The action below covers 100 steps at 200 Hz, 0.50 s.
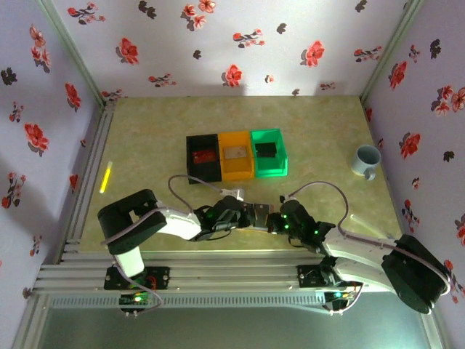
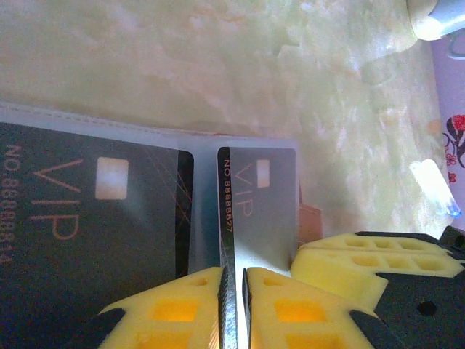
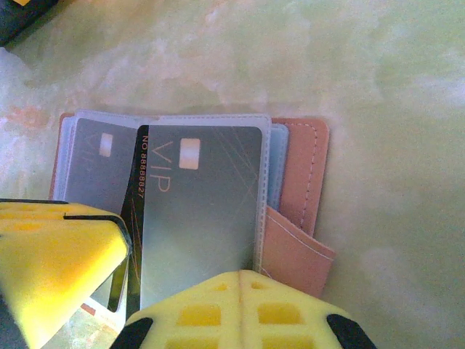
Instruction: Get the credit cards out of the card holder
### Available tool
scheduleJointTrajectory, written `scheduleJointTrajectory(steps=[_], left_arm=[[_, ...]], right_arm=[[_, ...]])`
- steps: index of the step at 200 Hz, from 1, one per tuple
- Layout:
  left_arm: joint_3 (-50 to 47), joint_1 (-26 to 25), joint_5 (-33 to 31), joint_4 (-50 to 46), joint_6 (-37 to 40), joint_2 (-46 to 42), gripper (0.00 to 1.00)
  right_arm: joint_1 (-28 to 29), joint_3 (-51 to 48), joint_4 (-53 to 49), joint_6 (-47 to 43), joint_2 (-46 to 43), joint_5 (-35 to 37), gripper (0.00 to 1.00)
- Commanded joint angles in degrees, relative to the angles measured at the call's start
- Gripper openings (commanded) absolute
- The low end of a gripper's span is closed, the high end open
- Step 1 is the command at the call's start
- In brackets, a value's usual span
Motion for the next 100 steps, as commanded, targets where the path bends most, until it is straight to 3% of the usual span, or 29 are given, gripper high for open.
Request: scheduleJointTrajectory(steps=[1,75,100], left_arm=[[-1.9,-0.6,2.8,0.9,1.5,3.5,0.17],[-2.8,-0.6,4.6,5.9,2.0,5.7,0.21],[-3.1,-0.6,4.7,5.7,2.3,5.8,0.15]], right_arm=[[-0.1,-1.2,-2.1,0.5,-0.1,-0.8,0.0],[-0.1,-1.1,-3.0,0.2,-1.6,-1.1,0.0],[-0.1,-0.9,-3.6,0.0,-2.1,-1.1,0.0]])
